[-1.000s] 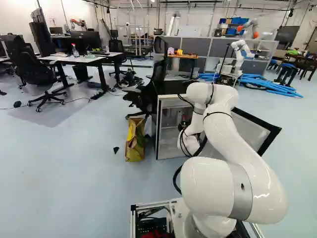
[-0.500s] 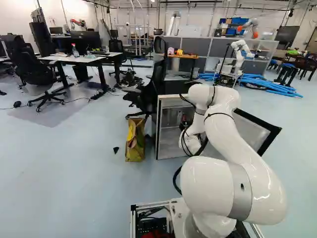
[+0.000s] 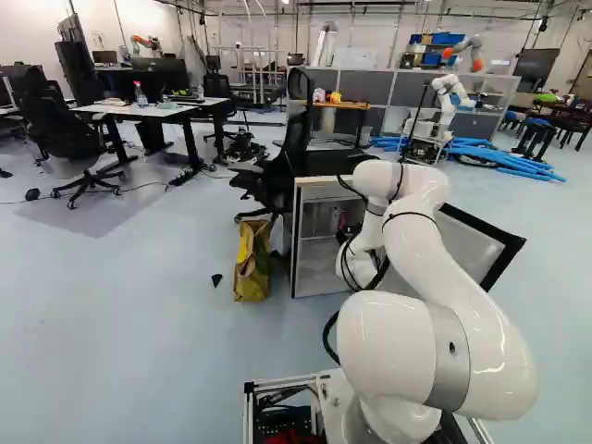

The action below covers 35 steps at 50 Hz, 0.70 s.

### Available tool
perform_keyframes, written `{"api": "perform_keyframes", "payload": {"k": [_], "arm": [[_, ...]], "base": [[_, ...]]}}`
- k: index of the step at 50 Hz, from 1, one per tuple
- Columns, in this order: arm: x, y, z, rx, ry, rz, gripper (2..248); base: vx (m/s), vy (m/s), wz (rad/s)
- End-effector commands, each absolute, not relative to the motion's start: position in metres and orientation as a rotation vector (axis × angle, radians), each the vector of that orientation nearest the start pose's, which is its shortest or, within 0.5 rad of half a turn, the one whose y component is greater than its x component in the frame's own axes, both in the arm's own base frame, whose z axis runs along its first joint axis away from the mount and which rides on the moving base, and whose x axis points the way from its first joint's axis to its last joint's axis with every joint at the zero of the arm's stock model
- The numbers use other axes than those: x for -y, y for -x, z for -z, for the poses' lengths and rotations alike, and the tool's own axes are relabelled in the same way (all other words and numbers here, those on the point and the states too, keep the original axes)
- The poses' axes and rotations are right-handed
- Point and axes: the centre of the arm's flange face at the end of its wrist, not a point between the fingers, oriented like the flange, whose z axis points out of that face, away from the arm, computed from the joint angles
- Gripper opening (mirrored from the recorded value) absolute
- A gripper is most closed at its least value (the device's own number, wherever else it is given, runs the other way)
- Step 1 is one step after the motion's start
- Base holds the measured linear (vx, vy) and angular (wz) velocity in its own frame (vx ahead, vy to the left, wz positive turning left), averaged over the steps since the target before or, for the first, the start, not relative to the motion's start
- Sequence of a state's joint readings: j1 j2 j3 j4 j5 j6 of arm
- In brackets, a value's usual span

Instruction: Grab a drink from the fridge

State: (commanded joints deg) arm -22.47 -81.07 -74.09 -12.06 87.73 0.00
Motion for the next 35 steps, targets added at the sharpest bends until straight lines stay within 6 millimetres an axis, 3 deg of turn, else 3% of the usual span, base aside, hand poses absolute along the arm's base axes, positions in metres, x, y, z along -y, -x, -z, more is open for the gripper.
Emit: {"api": "perform_keyframes", "payload": {"k": [35], "arm": [[0.213, -0.55, 0.039, -0.195, 2.401, 2.138, 160]], "base": [[0.0, 0.0, 0.0]]}}
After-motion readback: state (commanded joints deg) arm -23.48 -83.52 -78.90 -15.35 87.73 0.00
